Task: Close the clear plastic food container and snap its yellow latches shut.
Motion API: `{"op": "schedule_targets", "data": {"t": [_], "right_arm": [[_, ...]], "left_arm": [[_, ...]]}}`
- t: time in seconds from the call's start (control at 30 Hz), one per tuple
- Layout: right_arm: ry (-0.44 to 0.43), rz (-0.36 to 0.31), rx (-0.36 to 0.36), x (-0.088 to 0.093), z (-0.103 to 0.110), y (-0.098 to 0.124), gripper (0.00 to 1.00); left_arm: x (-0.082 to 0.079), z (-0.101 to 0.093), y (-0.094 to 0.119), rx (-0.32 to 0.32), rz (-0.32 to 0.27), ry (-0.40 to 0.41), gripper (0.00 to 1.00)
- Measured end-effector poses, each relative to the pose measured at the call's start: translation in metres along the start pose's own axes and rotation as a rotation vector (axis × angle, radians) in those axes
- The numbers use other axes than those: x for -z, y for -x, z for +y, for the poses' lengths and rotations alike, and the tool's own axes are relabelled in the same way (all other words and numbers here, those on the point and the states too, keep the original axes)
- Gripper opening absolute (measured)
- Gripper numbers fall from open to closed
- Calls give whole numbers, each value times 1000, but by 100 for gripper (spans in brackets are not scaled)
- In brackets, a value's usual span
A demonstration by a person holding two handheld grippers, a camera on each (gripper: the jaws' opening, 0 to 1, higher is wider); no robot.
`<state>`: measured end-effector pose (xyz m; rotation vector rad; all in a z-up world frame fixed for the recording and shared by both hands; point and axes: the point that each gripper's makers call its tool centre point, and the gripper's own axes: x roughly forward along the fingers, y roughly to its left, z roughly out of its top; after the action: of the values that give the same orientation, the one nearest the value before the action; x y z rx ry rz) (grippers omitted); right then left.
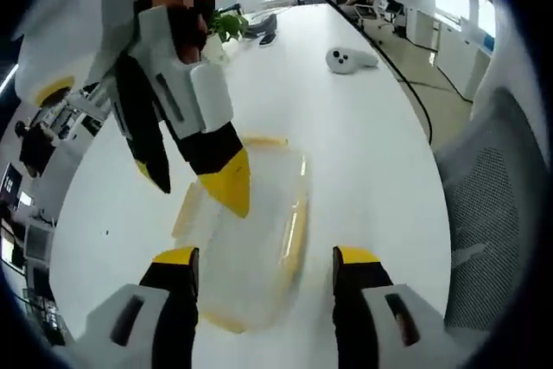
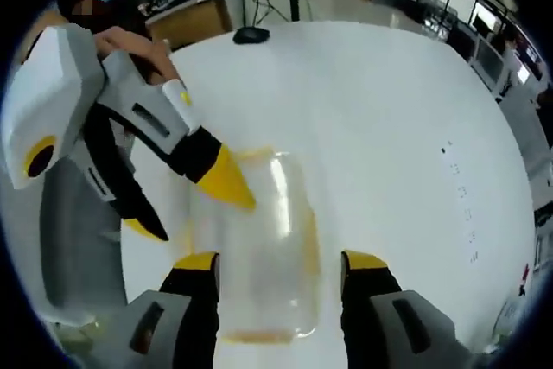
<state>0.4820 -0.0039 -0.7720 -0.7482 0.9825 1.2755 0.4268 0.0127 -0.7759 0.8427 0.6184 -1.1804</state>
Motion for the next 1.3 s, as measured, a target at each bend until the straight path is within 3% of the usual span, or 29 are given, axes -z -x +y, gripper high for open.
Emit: {"op": "schedule_targets", "data": {"t": [0.4,0.63,1.3], "right_arm": [[0,-77,101,15,13,5,71],[-8,-86,98,24,25,0,73],[-4,-84,119,36,30,-4,81]], "left_arm": [[17,17,3,6,14,1,81],[22,24,4,7,29,-15,85],[28,25,-8,32,46,-27,94]]}}
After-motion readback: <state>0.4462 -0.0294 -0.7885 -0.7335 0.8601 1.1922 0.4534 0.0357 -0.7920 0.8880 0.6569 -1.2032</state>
